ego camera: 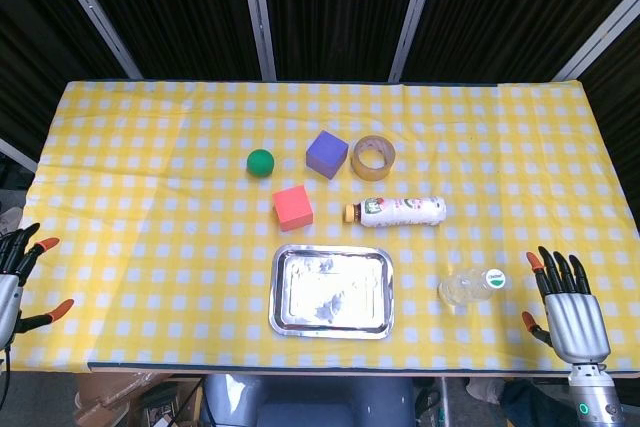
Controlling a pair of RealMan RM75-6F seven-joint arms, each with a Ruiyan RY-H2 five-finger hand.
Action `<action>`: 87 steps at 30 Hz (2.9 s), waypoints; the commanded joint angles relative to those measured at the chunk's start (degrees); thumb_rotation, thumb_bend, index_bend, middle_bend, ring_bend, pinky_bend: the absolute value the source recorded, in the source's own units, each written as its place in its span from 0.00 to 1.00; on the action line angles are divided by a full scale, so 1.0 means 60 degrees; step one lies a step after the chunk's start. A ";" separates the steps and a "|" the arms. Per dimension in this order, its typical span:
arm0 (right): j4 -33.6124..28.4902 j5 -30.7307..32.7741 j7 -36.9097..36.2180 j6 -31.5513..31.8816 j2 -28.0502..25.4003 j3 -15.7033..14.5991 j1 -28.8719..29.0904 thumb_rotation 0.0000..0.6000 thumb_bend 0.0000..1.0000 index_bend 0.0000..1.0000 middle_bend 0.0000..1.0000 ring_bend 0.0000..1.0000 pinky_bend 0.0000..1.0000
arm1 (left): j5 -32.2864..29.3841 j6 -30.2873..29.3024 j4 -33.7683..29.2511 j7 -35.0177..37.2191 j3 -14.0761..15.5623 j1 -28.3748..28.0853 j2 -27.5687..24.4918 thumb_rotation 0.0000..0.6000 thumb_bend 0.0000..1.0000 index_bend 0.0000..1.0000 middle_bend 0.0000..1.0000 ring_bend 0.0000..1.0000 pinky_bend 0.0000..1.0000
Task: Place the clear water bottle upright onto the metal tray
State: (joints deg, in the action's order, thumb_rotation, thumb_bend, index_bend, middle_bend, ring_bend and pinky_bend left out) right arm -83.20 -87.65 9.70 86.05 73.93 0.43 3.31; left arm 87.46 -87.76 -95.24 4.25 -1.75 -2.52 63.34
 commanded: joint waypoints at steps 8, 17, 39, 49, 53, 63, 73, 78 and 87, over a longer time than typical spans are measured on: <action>-0.0236 0.0013 -0.0436 -0.0079 -0.0174 -0.0012 -0.0036 1.00 0.31 0.00 0.04 0.00 0.00 | 0.0182 -0.0157 -0.0139 -0.0160 0.0062 0.0055 0.0009 1.00 0.15 0.18 0.02 0.00 0.00; -0.0552 0.0074 -0.0787 -0.0556 -0.0316 -0.0147 0.0046 1.00 0.31 0.00 0.04 0.00 0.00 | 0.0194 -0.0291 -0.0181 0.0074 0.0061 0.0133 -0.0106 1.00 0.15 0.18 0.02 0.00 0.00; -0.1882 0.1697 -0.5785 -0.4709 -0.0872 0.0425 0.1951 1.00 0.26 0.00 0.04 0.00 0.00 | 0.0335 -0.0408 -0.0340 -0.0435 0.0128 0.0218 -0.0044 1.00 0.15 0.18 0.02 0.00 0.00; -0.1648 0.2379 -0.5400 -0.4530 -0.0294 0.0585 0.1869 1.00 0.26 0.25 0.26 0.01 0.00 | 0.0333 -0.0422 -0.0367 -0.0630 0.0127 0.0231 0.0016 1.00 0.15 0.18 0.02 0.00 0.00; -0.1607 0.2386 -0.5400 -0.4497 -0.0201 0.0541 0.1819 1.00 0.26 0.39 0.37 0.07 0.00 | 0.0358 -0.0422 -0.0374 -0.0651 0.0131 0.0228 0.0024 1.00 0.15 0.18 0.02 0.00 0.00; -0.1709 0.2247 -0.5441 -0.3758 0.0074 0.0753 0.1609 1.00 0.32 0.66 0.55 0.20 0.00 | 0.0376 -0.0385 -0.0363 -0.0592 0.0147 0.0217 0.0016 1.00 0.15 0.19 0.02 0.00 0.00; -0.2537 0.2117 -0.5434 -0.3763 -0.0240 0.0871 0.1690 1.00 0.46 0.71 0.57 0.22 0.00 | 0.0360 -0.0367 -0.0388 -0.0582 0.0141 0.0213 0.0009 1.00 0.15 0.19 0.02 0.00 0.00; -0.3769 0.2265 -0.4090 -0.3780 -0.0598 0.0979 0.1941 1.00 0.51 0.71 0.57 0.23 0.00 | 0.0378 -0.0487 -0.0398 -0.0434 0.0109 0.0253 -0.0057 1.00 0.15 0.19 0.02 0.00 0.00; -0.5944 0.4011 -0.0568 -0.4048 -0.0237 0.1099 0.2812 1.00 0.51 0.71 0.57 0.23 0.00 | 0.0419 -0.0832 -0.0310 0.0181 0.0001 0.0365 -0.0270 1.00 0.15 0.19 0.02 0.00 0.00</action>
State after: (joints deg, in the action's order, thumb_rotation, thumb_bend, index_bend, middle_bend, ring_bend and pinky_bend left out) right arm -113.78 -69.00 -0.82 62.56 71.06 6.68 17.51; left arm 89.86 -92.40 -97.27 4.93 -1.60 -0.47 61.92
